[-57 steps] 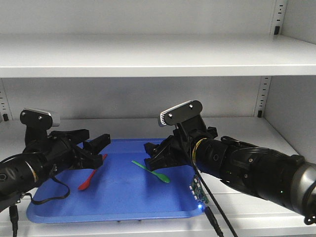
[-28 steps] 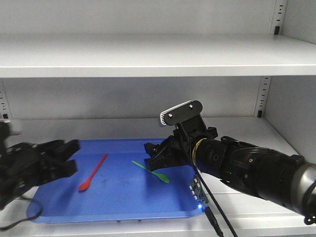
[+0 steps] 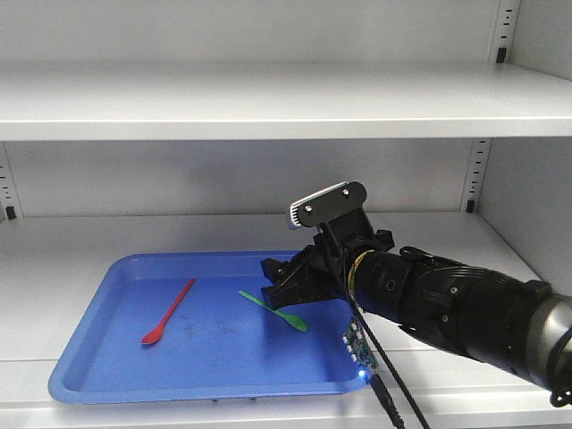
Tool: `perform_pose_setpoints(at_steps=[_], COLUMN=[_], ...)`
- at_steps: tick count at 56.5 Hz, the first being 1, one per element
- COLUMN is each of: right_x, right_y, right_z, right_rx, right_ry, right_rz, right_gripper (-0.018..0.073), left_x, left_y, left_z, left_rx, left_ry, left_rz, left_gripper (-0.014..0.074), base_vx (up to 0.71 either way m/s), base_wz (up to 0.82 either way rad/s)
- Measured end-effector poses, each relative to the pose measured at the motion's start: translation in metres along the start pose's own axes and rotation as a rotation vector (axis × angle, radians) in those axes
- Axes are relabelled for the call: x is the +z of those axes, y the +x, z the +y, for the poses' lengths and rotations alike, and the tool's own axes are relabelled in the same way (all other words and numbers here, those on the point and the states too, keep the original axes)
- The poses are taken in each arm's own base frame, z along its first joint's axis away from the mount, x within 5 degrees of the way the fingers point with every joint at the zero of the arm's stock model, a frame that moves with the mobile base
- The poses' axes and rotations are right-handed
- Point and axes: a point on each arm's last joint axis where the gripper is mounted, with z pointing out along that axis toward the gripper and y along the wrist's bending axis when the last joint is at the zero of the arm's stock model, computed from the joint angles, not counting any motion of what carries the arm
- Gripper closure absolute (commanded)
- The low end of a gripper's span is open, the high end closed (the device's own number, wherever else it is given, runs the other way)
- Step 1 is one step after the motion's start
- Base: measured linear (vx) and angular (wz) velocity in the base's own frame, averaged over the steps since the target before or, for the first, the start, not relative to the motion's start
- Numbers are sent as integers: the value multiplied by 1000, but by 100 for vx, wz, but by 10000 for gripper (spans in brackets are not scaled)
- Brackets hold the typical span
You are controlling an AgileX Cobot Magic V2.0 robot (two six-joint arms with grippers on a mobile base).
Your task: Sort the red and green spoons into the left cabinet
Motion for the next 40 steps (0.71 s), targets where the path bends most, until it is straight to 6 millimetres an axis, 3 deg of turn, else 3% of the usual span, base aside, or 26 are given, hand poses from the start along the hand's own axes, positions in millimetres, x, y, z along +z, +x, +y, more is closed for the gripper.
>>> perform_pose_setpoints(at_steps=[19,26,40], right_x=[0,0,0], right_y=[0,0,0], right_z=[0,0,0], right_rx=[0,0,0], right_ry=[0,0,1], right_rz=[0,0,1], right_gripper=[-25,-25,-25], left_x=[-56,-67,-73], left_y=[40,59,69], left_z=[18,20,20], left_rx=[7,7,2], left_ry=[-177,-206,-218], left_rz=[-68,-94,-43], left_gripper=[603,603,603], base_vx=[0,0,0], base_wz=[0,0,0])
